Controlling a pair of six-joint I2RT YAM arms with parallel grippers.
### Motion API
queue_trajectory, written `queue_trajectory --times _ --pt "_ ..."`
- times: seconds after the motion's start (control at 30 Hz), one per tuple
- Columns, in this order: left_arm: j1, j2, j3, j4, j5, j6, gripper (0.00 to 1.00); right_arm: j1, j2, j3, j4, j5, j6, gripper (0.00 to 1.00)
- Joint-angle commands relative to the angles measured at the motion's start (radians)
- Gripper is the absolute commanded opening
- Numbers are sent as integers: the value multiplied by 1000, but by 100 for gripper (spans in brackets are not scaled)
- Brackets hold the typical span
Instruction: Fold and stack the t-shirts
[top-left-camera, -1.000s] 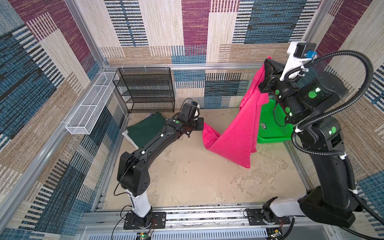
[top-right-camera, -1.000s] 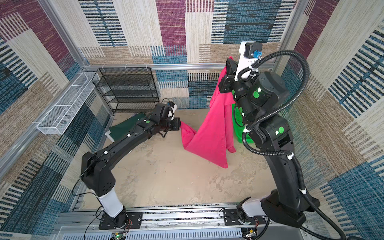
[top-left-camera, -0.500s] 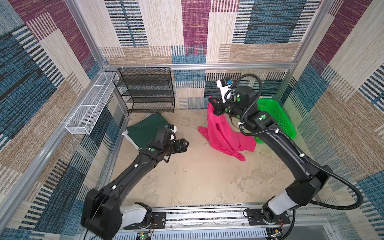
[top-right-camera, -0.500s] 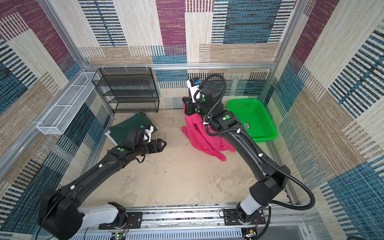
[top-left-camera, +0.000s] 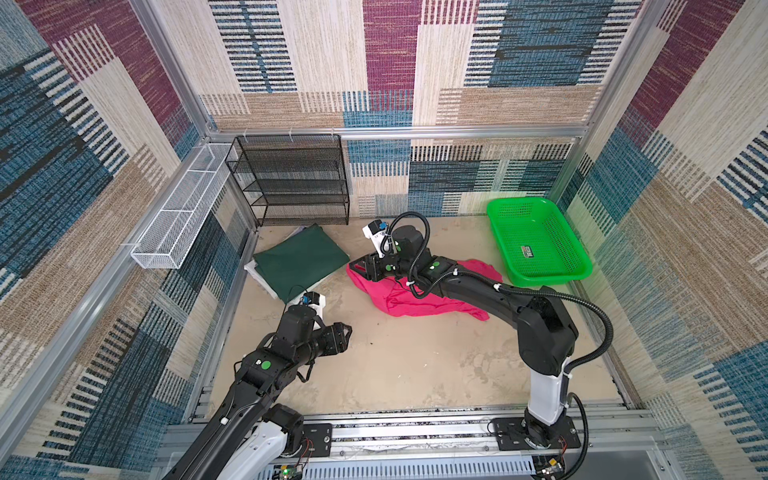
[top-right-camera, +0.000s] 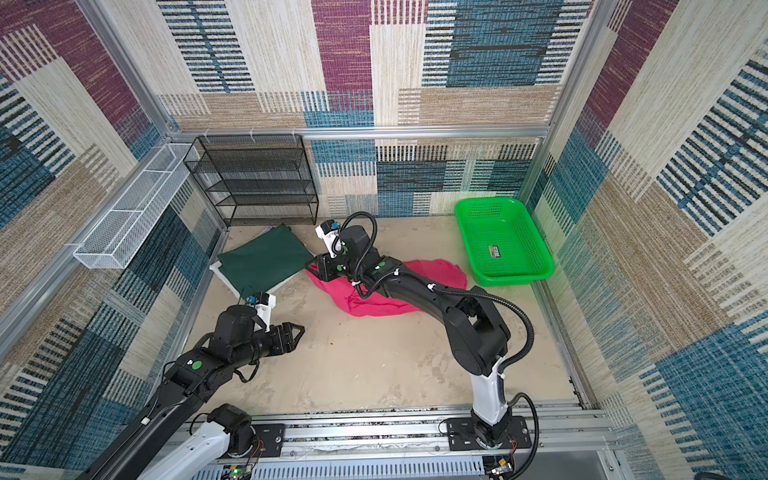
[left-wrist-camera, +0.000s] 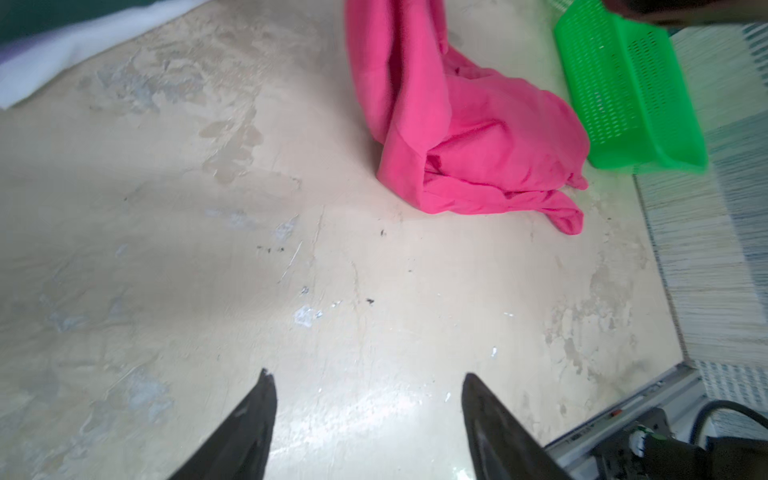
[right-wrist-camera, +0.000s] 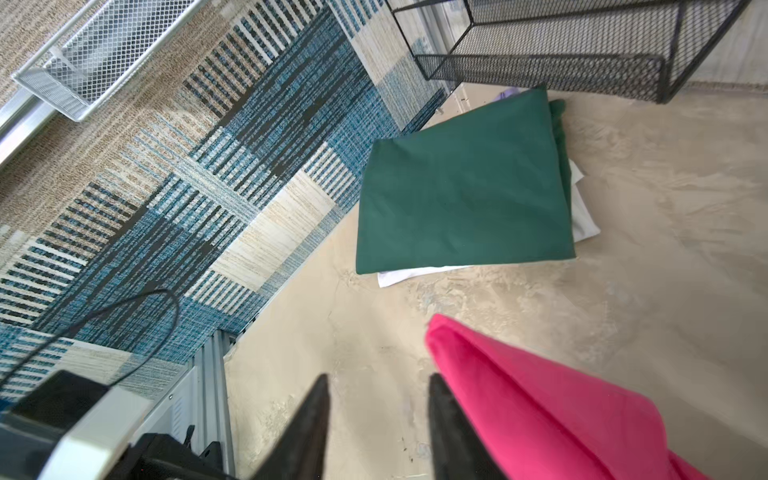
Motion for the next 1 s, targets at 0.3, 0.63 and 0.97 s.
queue_trajectory --times 0.3,0.63,0.97 --pt "1 459 200 170 -45 62 66 -164 -392 -319 -104 346 -13 84" --pt "41 999 684 127 -123 188 52 -418 -794 -851 -237 391 95 84" --pt "42 1240 892 69 -127 206 41 -448 -793 -891 -231 336 68 86"
